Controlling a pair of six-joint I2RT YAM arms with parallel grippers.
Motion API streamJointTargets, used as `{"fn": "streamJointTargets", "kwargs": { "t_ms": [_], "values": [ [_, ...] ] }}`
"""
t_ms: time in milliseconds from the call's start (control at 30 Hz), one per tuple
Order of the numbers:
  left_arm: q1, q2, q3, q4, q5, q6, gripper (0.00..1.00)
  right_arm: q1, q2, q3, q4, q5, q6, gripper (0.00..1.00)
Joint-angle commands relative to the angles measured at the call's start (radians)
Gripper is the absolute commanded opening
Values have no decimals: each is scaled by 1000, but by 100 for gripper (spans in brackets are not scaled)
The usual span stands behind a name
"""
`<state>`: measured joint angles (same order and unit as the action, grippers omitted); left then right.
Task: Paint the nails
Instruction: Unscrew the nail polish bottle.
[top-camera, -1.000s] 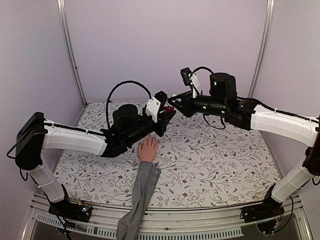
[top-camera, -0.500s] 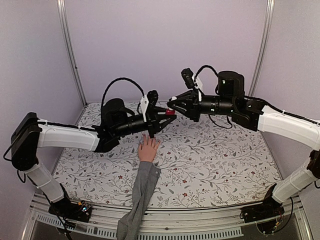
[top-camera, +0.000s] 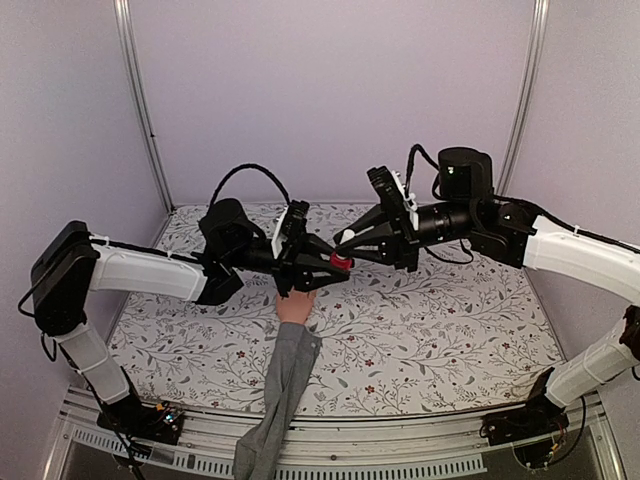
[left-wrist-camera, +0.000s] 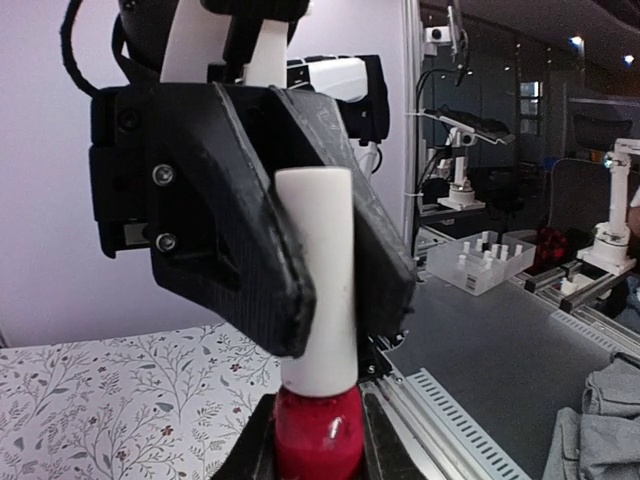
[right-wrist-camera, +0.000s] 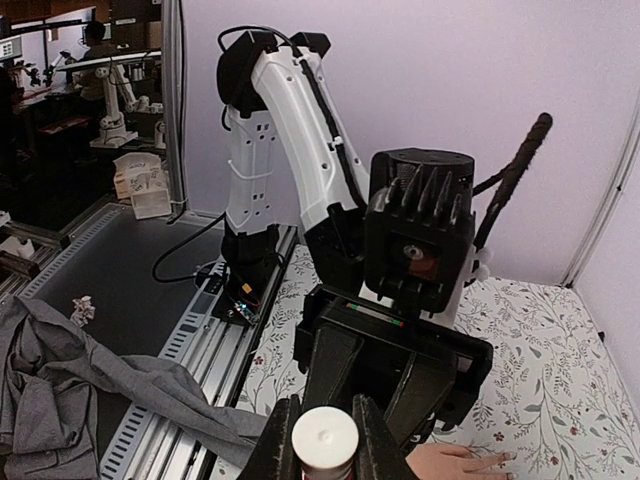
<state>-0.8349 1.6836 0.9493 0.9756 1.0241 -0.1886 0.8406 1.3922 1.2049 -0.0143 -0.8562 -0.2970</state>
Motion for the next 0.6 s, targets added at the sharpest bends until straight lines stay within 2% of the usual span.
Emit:
{"fn": "streamJointTargets", "kwargs": {
  "t_ms": [0, 133, 267, 433, 567],
  "values": [
    [-1, 47, 11, 174, 164, -119, 0, 8, -12, 27, -43, -122, -62, 0],
    [3, 38, 3, 165, 118, -101, 0, 7, -10, 33, -53, -102, -66, 0],
    [13, 8, -10, 102, 0, -38, 0, 6, -13, 33, -44, -22, -43, 0],
    [33, -14, -46, 99, -164, -21, 0, 6, -30, -1, 47, 190, 71, 34],
    [41, -27, -75, 128, -266, -24, 0, 5, -79, -57, 143, 291, 150, 54]
  ]
}}
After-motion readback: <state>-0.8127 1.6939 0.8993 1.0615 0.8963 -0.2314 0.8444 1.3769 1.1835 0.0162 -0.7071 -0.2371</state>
